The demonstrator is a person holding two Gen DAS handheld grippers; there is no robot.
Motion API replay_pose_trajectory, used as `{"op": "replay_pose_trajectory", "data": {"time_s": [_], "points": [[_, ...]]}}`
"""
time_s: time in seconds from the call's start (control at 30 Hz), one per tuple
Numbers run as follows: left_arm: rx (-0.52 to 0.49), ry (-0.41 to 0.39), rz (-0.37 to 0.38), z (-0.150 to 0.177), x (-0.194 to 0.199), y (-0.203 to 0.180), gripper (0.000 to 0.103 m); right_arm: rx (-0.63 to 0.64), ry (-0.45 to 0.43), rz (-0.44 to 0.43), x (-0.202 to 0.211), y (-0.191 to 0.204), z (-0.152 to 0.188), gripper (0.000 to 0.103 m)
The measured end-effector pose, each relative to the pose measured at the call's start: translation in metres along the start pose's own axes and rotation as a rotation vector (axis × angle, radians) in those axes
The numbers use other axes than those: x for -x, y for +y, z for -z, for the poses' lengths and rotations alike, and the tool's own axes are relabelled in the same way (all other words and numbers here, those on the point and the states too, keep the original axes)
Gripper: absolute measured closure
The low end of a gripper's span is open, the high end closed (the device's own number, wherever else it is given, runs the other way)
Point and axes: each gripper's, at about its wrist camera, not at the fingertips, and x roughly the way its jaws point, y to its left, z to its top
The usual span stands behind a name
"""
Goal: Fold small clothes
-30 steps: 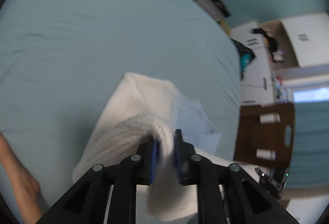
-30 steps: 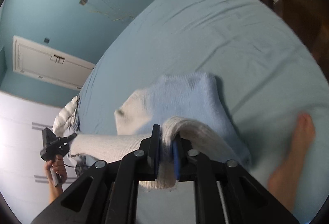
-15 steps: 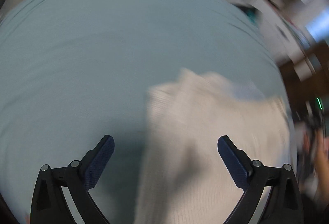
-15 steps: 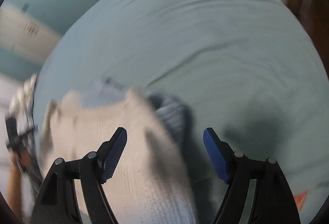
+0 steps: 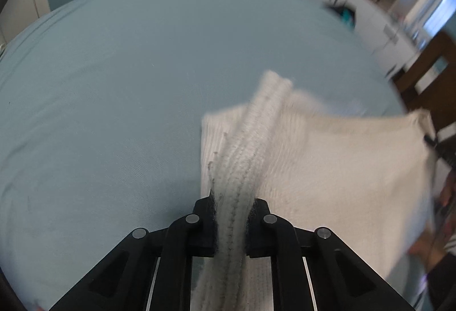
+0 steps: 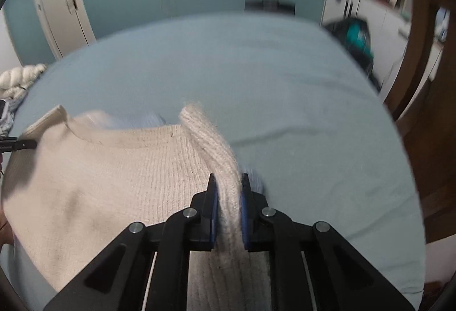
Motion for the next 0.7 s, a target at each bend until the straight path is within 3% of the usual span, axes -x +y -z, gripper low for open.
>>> {"op": "replay_pose_trajectory", "data": {"time_s": [0.07, 0.17, 0.33, 0.53, 0.63, 0.67, 0.7], "points": [[0.028, -0.094, 0.05, -0.003, 0.024, 0.007, 0.092, -0.03, -0.057, -0.019, 0.019, 0.004, -0.01, 0.095], [0.115, -0.181, 0.04, -0.012, 0.04, 0.017, 0.092, -0.075, -0.085, -0.011, 0.025, 0.004, -0.033, 0.095], [0.248, -0.231, -0.007, -0.034, 0.028, 0.031, 0.092, -0.209, -0.079, 0.052, -0.029, -0.011, -0.077, 0.095], [0.232, -0.066, -0.197, -0.036, -0.043, 0.032, 0.092, -0.278, 0.095, 0.12, -0.105, -0.017, -0.068, 0.095], [0.284, 0.036, -0.213, -0.026, -0.073, 0.045, 0.085, -0.323, 0.212, 0.115, -0.132, -0.018, -0.047, 0.094], [0.309, 0.063, -0.212, -0.024, -0.075, 0.049, 0.074, -0.344, 0.278, 0.088, -0.141, -0.021, -0.04, 0.092], [0.332, 0.074, -0.227, -0.024, -0.069, 0.052, 0.057, -0.376, 0.316, 0.049, -0.141, -0.026, -0.037, 0.089]]}}
